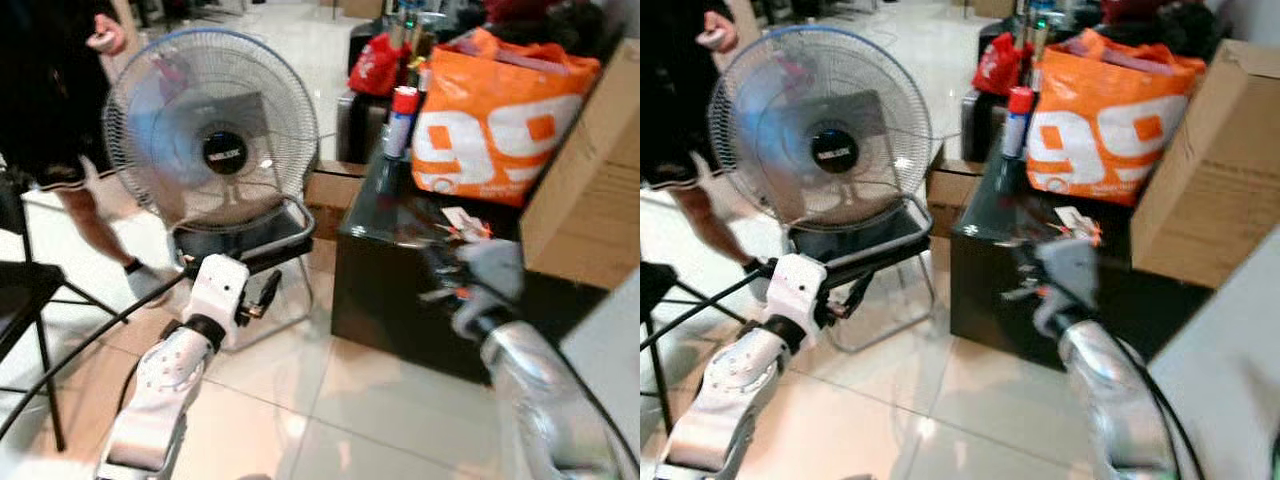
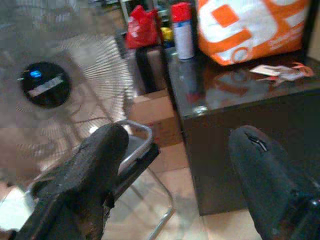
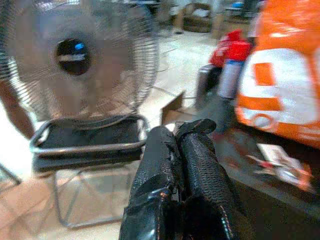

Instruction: Hang keys on a hook

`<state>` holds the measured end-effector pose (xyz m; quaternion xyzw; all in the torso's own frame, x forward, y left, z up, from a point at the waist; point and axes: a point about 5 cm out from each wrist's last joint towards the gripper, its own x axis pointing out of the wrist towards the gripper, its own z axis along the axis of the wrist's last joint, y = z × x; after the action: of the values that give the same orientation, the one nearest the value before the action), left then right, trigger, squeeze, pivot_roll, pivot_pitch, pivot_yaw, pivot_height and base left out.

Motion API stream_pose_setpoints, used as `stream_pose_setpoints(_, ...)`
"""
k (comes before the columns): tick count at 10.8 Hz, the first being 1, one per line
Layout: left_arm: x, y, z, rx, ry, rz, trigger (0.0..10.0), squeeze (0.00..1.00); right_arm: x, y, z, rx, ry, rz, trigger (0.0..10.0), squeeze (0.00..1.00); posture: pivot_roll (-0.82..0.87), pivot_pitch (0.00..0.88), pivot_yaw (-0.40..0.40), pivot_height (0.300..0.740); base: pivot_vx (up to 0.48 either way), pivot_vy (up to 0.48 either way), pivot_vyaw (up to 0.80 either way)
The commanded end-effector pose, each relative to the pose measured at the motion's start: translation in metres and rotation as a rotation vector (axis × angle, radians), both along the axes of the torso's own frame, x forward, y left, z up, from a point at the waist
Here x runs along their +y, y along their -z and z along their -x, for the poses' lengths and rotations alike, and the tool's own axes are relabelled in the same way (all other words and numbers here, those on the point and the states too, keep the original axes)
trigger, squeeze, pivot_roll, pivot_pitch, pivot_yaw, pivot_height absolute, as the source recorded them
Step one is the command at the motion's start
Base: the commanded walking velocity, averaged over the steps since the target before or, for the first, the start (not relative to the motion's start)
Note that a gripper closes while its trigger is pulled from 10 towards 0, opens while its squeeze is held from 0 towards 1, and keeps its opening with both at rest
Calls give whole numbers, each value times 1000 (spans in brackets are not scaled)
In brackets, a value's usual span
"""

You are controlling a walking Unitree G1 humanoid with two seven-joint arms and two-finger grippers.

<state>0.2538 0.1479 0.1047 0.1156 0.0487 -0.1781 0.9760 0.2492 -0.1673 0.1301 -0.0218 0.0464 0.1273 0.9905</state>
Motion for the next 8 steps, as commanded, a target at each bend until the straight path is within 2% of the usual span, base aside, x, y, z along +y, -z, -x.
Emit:
stream_pose_setpoints(1,-4,1,-3,1,14,0,10000,0,-4,-3,3,3,12,3,10000,0,-86,0,29,740,0,0,0)
stream_pose_setpoints(4,-8,1,-7,-13,28,0,10000,0,-15,-11,15,5,46,12,10000,0,-125,0,21,740,0,0,-733)
stream_pose_setpoints(8,-9,0,-7,-20,52,-10,10000,0,-19,-19,29,5,67,6,10000,0,-131,0,26,740,0,0,-800)
